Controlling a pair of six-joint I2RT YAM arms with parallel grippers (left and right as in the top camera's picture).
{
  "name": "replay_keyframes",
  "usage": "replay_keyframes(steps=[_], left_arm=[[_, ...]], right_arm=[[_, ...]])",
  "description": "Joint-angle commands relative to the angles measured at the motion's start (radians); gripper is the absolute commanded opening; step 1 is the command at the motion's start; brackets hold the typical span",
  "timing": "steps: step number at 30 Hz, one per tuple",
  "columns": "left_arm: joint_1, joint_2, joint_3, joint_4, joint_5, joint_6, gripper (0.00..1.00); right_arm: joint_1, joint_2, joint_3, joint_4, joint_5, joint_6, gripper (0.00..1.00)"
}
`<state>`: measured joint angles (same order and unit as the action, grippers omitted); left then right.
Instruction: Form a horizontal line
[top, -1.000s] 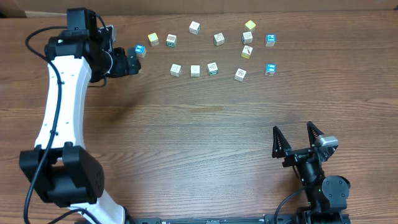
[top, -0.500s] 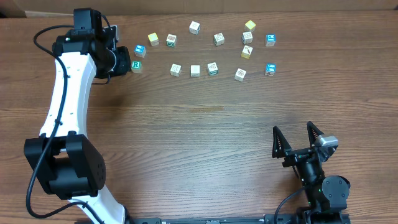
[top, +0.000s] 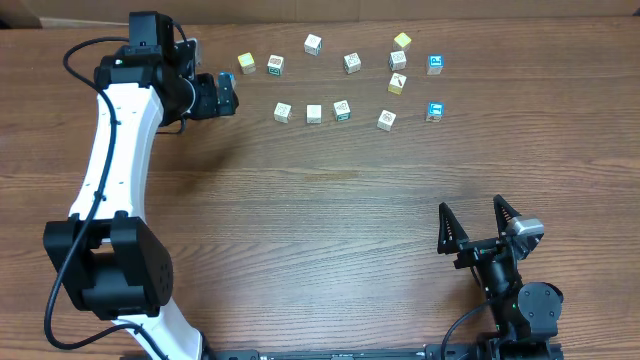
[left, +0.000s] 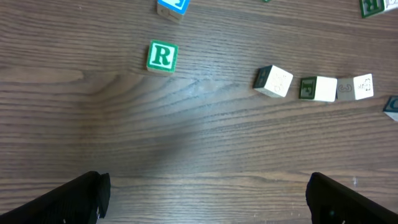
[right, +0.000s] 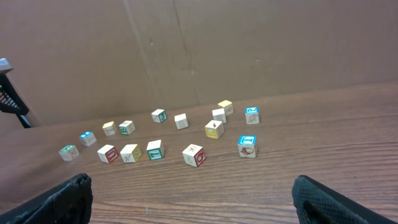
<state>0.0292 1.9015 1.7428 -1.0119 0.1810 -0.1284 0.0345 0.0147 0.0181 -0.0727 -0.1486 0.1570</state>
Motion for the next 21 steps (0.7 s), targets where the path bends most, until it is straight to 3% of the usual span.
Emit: replay_keyframes(steps=[1, 14, 21], left_arm=[[0.001, 0.008, 0.025, -0.004, -0.017, -0.008, 1.00], [0.128, -0.143, 0.035, -0.001, 0.002, -0.044, 1.00], [0.194, -0.198, 0.035, -0.004, -0.005, -0.044, 1.00]], right_arm=[[0.003, -0.012, -0.010, 0.004, 0.017, -0.008, 1.00], [0.003, -0.012, 0.030, 0.068, -0.125, 0.080, 1.00], [0.003, 0.073, 0.308, -0.053, -0.097, 0.083, 1.00]])
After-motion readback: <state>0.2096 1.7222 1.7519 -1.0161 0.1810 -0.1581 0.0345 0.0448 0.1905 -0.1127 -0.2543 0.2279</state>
